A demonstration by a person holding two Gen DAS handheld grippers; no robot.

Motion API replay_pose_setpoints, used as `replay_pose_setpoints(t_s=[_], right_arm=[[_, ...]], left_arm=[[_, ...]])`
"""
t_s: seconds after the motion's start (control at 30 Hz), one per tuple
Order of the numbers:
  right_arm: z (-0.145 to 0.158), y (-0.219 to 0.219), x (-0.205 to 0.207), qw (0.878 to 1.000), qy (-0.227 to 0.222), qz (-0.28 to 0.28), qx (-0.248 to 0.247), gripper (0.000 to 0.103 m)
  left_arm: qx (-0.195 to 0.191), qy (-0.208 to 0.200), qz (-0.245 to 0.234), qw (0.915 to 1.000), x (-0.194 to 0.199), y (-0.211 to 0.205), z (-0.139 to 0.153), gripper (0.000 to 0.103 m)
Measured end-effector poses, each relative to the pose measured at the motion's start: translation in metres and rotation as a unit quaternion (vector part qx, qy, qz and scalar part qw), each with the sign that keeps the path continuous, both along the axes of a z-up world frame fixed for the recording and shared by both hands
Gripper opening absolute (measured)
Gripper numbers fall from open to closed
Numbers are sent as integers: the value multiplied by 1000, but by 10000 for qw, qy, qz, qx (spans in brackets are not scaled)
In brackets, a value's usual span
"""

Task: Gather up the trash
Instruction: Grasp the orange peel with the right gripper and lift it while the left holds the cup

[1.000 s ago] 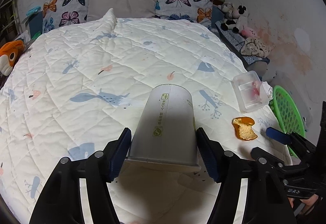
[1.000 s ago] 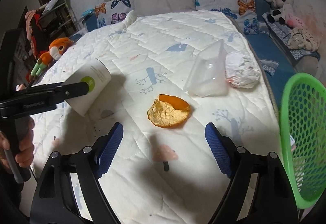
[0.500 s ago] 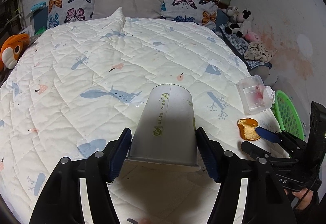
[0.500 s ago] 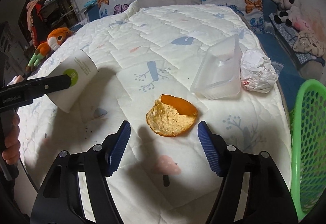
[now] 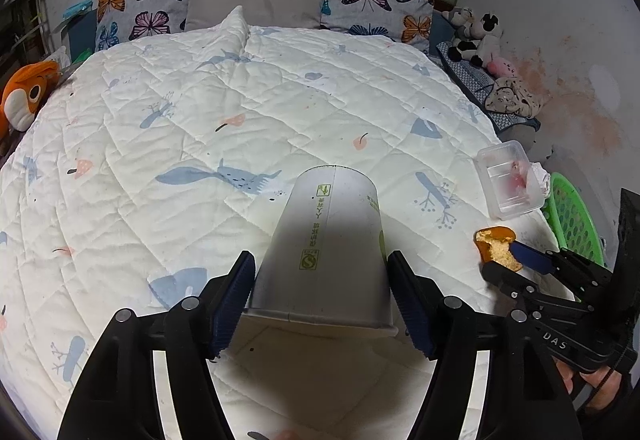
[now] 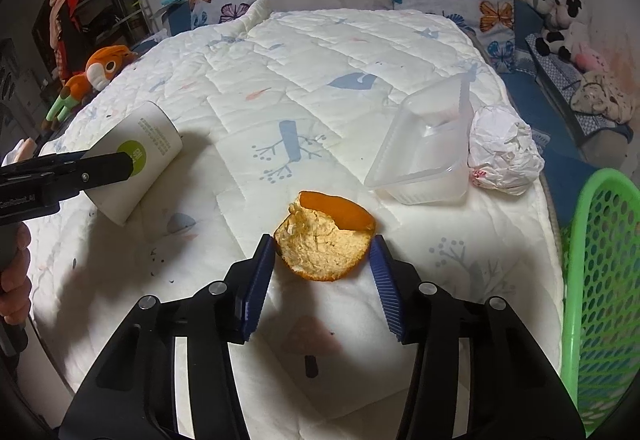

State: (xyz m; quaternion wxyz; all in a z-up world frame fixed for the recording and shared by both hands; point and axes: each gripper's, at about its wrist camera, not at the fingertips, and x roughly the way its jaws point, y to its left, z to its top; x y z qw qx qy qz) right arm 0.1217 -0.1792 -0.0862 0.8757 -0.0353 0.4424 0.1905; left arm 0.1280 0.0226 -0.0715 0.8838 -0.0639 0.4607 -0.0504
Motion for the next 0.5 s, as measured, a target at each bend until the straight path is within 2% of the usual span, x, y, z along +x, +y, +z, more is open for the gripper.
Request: replay_pose_setpoints(t_s=[0.3,0.5], right_arm=[[12,-8,-11,9997,-108,-73,209,42],[22,-19,-22,9990,-161,-159,397,42]], left_arm=[[-79,19,31,10000,1,2,-2,67],[-178,-67,-8,9998,-2,0,1,61]])
